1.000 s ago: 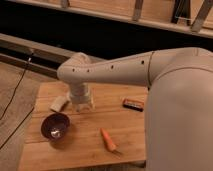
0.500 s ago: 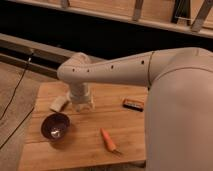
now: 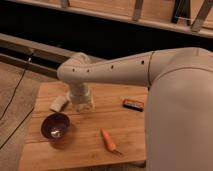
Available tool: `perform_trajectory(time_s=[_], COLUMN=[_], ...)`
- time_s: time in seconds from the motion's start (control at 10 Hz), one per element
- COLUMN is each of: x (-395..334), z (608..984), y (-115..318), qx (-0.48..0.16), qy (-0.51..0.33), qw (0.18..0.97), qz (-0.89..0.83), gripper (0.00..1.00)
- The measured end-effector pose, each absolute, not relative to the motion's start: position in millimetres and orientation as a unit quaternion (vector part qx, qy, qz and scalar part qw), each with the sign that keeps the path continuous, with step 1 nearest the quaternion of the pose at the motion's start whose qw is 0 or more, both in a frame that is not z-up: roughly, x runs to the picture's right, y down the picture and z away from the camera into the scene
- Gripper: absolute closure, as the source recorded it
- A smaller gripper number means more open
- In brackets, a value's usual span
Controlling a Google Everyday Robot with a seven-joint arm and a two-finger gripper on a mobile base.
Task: Place the pepper in the ceramic bowl
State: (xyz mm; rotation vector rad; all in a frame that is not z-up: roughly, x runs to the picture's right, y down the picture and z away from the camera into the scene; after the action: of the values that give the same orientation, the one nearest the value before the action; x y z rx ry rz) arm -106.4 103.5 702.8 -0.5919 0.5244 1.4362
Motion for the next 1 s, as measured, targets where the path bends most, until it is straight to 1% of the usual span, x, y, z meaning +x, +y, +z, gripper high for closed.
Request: perform_trajectory(time_s=[0.3,0.5,1.0], x=[-101.1,-81.9,-39.6], z=[708.4,717.6,748.7], y=[102.1,107.3,154.2], qx=[-0.265,-0.265,-0.297], qy=[0.222,0.217,0.215], qw=[0.691,0.709,0.728], qz=[0.634,0.616,0.579], gripper=[0.35,0.35,0.35])
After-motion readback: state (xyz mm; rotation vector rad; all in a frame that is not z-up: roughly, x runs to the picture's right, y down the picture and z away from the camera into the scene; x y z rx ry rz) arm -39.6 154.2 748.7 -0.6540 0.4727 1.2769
